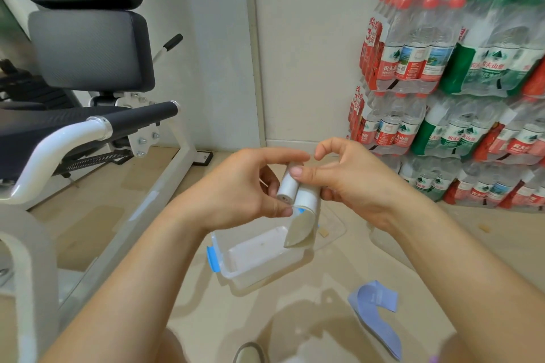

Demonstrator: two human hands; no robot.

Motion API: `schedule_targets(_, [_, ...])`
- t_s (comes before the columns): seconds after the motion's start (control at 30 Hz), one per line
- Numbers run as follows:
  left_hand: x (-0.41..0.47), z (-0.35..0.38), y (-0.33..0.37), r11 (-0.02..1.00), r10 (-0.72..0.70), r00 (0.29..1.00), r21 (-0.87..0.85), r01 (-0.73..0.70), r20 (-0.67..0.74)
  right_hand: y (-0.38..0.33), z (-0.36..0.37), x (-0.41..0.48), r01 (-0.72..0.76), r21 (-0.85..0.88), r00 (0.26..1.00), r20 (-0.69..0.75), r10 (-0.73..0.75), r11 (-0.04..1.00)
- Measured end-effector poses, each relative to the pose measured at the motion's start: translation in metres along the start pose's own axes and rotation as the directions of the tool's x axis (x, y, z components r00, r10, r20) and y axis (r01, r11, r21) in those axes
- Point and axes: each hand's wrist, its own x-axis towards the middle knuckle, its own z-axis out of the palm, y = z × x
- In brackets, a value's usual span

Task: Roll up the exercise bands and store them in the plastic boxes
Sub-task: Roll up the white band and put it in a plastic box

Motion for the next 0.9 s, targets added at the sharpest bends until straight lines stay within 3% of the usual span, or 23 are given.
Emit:
schedule_targets(0.17, [0.002,0.002,-0.002,0.923,0.012,1.000,-0.384,-0.015,-0.010,-0.007,-0.003,-0.002,-0.053,0.266,0.996,0.085,0.032,0.962])
schedule_targets(0.23, [0.003,0.001,0.000,0.895,0.009,1.000,-0.446,-0.020,-0.026,-0.008,-0.004,-0.003,-0.072,0.317,0.990,0.138,0.030,0.946])
schedule_targets(0.4, [0.001,-0.002,0.004,0.984,0.002,0.994,-0.177,-0.021,-0.108,-0.006,-0.001,-0.008,-0.075,0.215,0.979,0.203,0.031,0.974])
schedule_targets(0.5, [-0.002,-0.003,0.007,0.999,-0.004,0.990,-0.035,-0.001,-0.142,-0.006,0.000,-0.007,0.046,0.063,0.996,0.074,-0.051,0.997])
schedule_targets(0.6, [-0.004,-0.006,0.010,0.990,0.021,0.994,-0.134,-0.036,-0.109,-0.006,0.001,-0.006,0.106,0.098,0.986,0.122,-0.118,0.989])
schedule_targets(0.67, [-0.005,-0.009,0.011,0.962,0.046,0.996,-0.266,-0.066,-0.080,-0.007,0.001,-0.008,0.018,0.168,0.968,0.245,-0.060,0.986])
schedule_targets(0.73, [-0.005,-0.011,0.010,0.959,0.057,0.997,-0.273,-0.069,-0.055,-0.011,0.003,-0.012,-0.025,0.158,0.956,0.293,-0.023,0.987])
schedule_targets(0.9, [-0.002,-0.002,0.008,0.975,0.026,0.996,0.220,-0.007,-0.085,-0.013,0.013,-0.012,0.030,-0.138,0.999,0.034,-0.026,0.990])
